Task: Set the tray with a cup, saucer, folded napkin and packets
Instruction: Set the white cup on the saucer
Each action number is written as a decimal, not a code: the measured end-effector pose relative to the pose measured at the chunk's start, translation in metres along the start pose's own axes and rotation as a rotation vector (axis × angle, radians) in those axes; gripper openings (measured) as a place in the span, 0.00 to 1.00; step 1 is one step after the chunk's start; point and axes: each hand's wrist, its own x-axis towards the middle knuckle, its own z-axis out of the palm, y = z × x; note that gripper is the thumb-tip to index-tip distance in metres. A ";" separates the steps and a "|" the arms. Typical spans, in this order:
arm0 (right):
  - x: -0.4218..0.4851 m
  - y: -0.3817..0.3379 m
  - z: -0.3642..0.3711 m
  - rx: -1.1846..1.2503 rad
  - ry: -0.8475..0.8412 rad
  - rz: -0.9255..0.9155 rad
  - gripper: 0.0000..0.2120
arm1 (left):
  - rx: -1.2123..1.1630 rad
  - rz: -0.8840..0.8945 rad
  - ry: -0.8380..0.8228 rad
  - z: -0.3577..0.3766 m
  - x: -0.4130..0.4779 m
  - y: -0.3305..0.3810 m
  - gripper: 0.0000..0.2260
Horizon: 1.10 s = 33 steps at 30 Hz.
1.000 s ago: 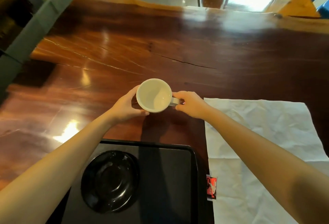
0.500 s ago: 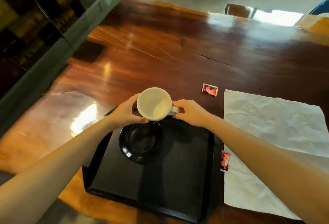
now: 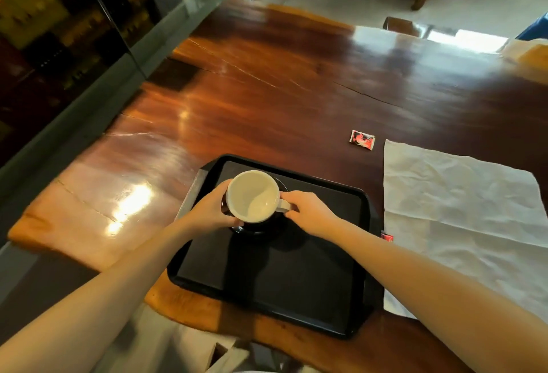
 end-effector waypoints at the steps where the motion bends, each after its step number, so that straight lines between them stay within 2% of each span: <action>1: 0.000 0.000 0.003 -0.002 0.007 0.006 0.21 | 0.003 -0.005 0.000 0.000 0.000 -0.003 0.36; 19: 0.018 0.025 0.039 -0.043 0.097 0.129 0.24 | 0.084 -0.040 0.007 0.010 0.011 -0.018 0.40; 25: 0.017 0.025 0.042 -0.024 0.105 0.135 0.23 | 0.093 -0.041 -0.043 0.006 0.010 -0.010 0.39; 28: 0.015 0.022 0.037 -0.013 0.105 0.132 0.24 | 0.076 -0.080 -0.064 -0.005 0.008 -0.003 0.41; 31: 0.013 0.022 0.030 -0.022 0.093 0.146 0.27 | 0.115 -0.073 -0.048 -0.022 0.003 0.004 0.36; 33: 0.008 0.023 0.023 -0.020 0.080 0.166 0.28 | 0.162 -0.053 0.021 -0.032 0.001 0.010 0.31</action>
